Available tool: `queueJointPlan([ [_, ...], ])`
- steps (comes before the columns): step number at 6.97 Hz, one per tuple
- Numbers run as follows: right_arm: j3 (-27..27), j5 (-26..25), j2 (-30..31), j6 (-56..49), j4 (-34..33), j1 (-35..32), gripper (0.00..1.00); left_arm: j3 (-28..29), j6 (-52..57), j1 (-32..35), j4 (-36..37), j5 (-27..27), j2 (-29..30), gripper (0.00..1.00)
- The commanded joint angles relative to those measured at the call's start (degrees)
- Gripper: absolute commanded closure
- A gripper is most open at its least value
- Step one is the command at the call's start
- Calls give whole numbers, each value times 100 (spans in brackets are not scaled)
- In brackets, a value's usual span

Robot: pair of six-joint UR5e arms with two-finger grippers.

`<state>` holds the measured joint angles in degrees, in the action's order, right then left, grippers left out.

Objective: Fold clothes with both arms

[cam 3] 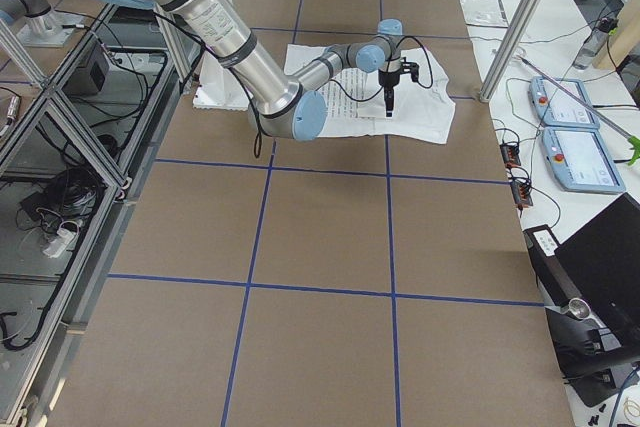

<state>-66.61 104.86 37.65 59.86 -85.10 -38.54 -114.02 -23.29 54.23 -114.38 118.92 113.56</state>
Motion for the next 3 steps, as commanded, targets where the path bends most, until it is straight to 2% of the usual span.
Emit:
queueJointPlan([
  [1,25,0,-117,123,2,13,50,-6,0,0,-6,0,-18,0],
  [3,52,-9,-153,123,2,65,54,-6,0,9,-6,0,-18,0],
])
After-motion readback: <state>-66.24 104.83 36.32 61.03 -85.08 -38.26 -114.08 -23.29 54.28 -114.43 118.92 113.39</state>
